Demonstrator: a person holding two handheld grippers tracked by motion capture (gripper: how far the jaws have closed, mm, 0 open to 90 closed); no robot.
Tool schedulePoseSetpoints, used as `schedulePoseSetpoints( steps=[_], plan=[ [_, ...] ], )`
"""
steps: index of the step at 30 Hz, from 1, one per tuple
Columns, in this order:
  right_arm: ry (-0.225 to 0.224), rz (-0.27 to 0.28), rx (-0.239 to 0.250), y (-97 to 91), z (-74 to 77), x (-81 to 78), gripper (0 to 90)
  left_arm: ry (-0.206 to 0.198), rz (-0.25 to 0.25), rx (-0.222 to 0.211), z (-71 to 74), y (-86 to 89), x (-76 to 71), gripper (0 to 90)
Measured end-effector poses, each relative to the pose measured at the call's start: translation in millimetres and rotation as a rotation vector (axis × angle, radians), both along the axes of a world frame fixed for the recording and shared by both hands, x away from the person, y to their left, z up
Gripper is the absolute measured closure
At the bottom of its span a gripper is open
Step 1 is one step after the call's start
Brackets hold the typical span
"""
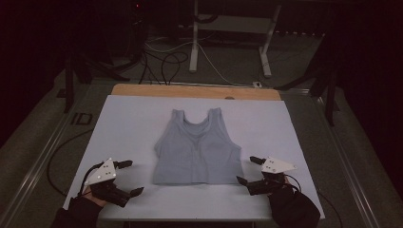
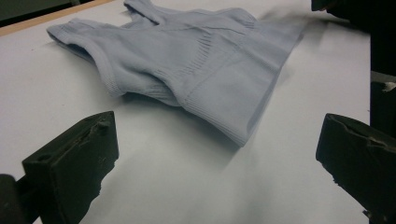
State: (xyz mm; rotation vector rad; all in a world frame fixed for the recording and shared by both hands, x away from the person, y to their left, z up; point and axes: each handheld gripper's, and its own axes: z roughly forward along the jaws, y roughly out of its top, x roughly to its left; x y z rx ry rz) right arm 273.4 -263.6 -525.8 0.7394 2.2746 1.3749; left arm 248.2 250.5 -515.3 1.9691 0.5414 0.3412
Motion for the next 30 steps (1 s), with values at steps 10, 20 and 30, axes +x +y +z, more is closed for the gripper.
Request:
schedulePoseSetpoints(
  steps=[10, 20, 30],
  plan=[
    [0.007, 0.005, -0.007, 1.5, -1.5, -0.7, 9.1, 0.002, -0.004, 0.008, -0.7, -1.6, 0.2, 0.3],
    [0.013, -0.006, -0.004, 2.9, -1.1, 1.7, 9.1, 0.005, -0.005, 0.008, 0.1, -3.5, -2.5, 0.3],
    [0.04, 0.022, 0.016, 4.2, 10.7, 1.4, 9.1, 0.009, -0.03, -0.009, 11.1, -9.3, -3.5, 0.3]
  ],
)
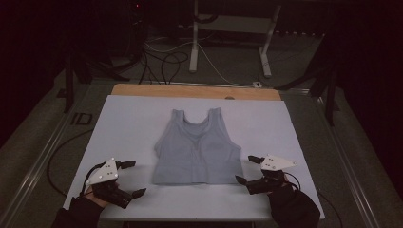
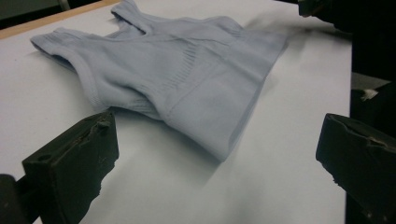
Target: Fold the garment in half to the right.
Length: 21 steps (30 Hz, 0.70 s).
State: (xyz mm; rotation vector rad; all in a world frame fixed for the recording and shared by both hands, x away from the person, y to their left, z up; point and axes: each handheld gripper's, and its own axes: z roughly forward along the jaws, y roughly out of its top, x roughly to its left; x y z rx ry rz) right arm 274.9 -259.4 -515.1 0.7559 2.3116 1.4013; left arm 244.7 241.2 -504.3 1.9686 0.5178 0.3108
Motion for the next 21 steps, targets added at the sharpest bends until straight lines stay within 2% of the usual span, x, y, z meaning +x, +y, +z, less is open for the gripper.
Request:
schedulePoseSetpoints(
  steps=[4, 7, 9, 15, 21],
  plan=[
    [-0.018, -0.005, 0.009, 3.2, 10.6, -1.1, 9.1, 0.0, -0.004, 0.007, 7.3, -1.7, 0.5, 0.3],
    [-0.004, -0.018, 0.035, 3.5, 21.0, 1.1, 9.1, 0.001, -0.007, 0.007, 12.7, -3.4, 1.5, 0.3],
    [-0.012, -0.026, 0.017, 4.2, 29.1, 1.8, 9.2, -0.003, -0.007, 0.018, 16.1, -4.8, 2.7, 0.3],
    [-0.047, -0.021, 0.007, 8.0, 43.5, 5.9, 9.1, -0.005, -0.022, 0.027, 26.1, -8.0, 5.7, 0.3],
    [-0.069, -0.006, 0.018, 15.2, 59.4, 16.3, 9.1, -0.008, -0.04, 0.039, 36.1, -11.3, 7.1, 0.3]
  ],
)
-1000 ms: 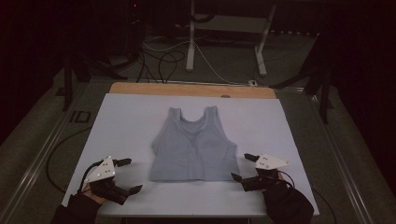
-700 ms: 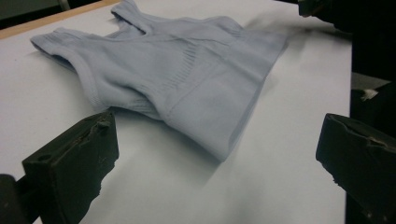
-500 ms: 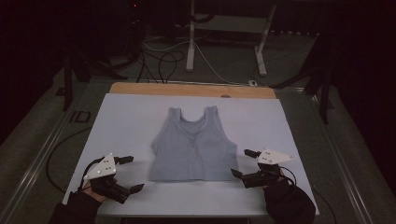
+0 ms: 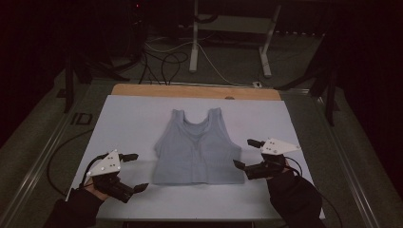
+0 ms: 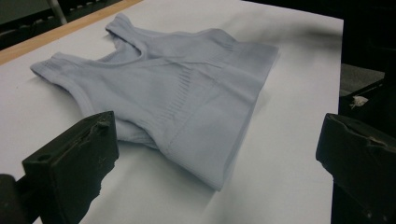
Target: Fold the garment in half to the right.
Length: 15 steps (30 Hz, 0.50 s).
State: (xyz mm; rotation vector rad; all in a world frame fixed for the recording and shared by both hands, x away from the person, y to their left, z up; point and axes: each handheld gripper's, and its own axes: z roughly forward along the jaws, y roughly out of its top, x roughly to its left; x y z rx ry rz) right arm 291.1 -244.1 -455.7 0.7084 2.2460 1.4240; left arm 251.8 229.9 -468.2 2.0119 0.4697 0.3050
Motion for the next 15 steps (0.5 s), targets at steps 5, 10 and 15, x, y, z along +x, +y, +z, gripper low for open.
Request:
schedulePoseSetpoints(
  steps=[5, 10, 15],
  plan=[
    [-0.033, 0.026, 0.003, 9.5, 15.4, 12.2, 9.1, 0.005, -0.01, 0.007, 5.4, -3.6, 2.1, 0.3],
    [-0.055, 0.033, -0.004, 22.0, 27.4, 26.7, 9.1, -0.001, -0.012, 0.021, 9.8, -8.9, 3.7, 0.3],
    [-0.072, 0.055, -0.008, 37.2, 37.9, 42.8, 9.2, 0.0, -0.015, 0.035, 13.5, -12.7, 5.1, 0.3]
  ],
)
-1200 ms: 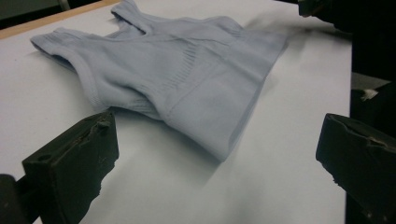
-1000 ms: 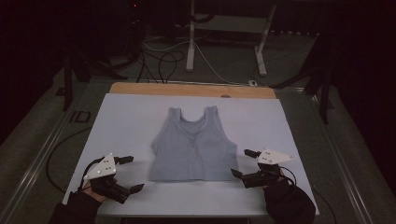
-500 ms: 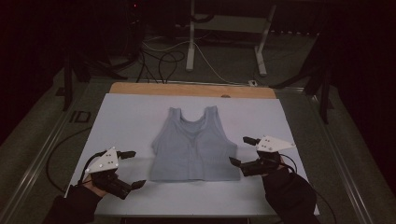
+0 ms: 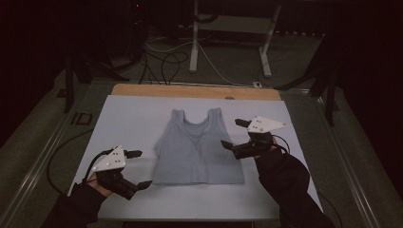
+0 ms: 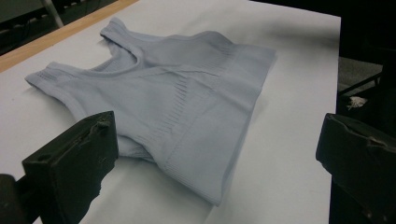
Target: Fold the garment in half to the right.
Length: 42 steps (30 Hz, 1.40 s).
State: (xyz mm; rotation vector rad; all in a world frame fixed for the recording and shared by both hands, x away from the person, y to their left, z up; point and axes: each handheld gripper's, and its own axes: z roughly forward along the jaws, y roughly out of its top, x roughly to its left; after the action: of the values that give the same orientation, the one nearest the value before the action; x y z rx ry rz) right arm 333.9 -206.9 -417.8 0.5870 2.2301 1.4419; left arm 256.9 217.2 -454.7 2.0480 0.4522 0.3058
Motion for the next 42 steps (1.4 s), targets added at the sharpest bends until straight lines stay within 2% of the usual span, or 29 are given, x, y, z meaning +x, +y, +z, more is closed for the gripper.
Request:
schedulePoseSetpoints(
  steps=[4, 8, 12, 15, 17, 23, 26, 31, 36, 39, 42],
  plan=[
    [-0.002, 0.015, 0.0, 13.1, 5.9, 14.1, 9.1, 0.002, 0.002, 0.007, 1.8, -2.6, 1.0, 0.3],
    [-0.001, 0.034, 0.002, 26.1, 9.7, 27.6, 9.2, 0.005, 0.027, 0.009, 2.5, -4.5, 2.5, 0.3],
    [0.014, 0.05, 0.004, 40.7, 12.0, 40.0, 9.1, 0.013, 0.042, 0.047, 2.3, -8.8, 3.3, 0.3],
    [0.02, 0.064, 0.005, 52.6, 12.8, 49.3, 9.1, 0.016, 0.063, 0.058, 2.1, -11.7, 2.7, 0.3],
    [0.022, 0.075, 0.004, 60.7, 12.8, 55.6, 9.1, 0.042, 0.075, 0.062, 1.3, -13.7, 3.4, 0.3],
    [0.033, 0.087, -0.003, 85.5, 10.0, 75.3, 9.2, 0.059, 0.079, 0.071, -4.1, -17.8, 2.9, 0.3],
    [0.049, 0.081, 0.009, 96.7, 7.7, 85.7, 9.1, 0.062, 0.069, 0.078, -8.2, -20.1, 3.0, 0.3],
    [0.053, 0.069, -0.02, 113.3, -1.0, 102.1, 9.1, 0.08, 0.056, 0.095, -16.9, -24.7, 4.3, 0.3],
    [0.093, 0.031, -0.019, 127.6, -12.6, 117.7, 9.1, 0.1, 0.046, 0.1, -25.6, -27.2, 6.2, 0.3],
    [0.103, 0.01, -0.036, 136.5, -19.3, 124.0, 9.1, 0.12, 0.048, 0.103, -31.3, -27.4, 8.7, 0.4],
    [0.137, 0.001, -0.039, 143.6, -26.1, 131.5, 9.1, 0.132, 0.053, 0.122, -37.7, -27.8, 11.4, 0.4]
  ],
)
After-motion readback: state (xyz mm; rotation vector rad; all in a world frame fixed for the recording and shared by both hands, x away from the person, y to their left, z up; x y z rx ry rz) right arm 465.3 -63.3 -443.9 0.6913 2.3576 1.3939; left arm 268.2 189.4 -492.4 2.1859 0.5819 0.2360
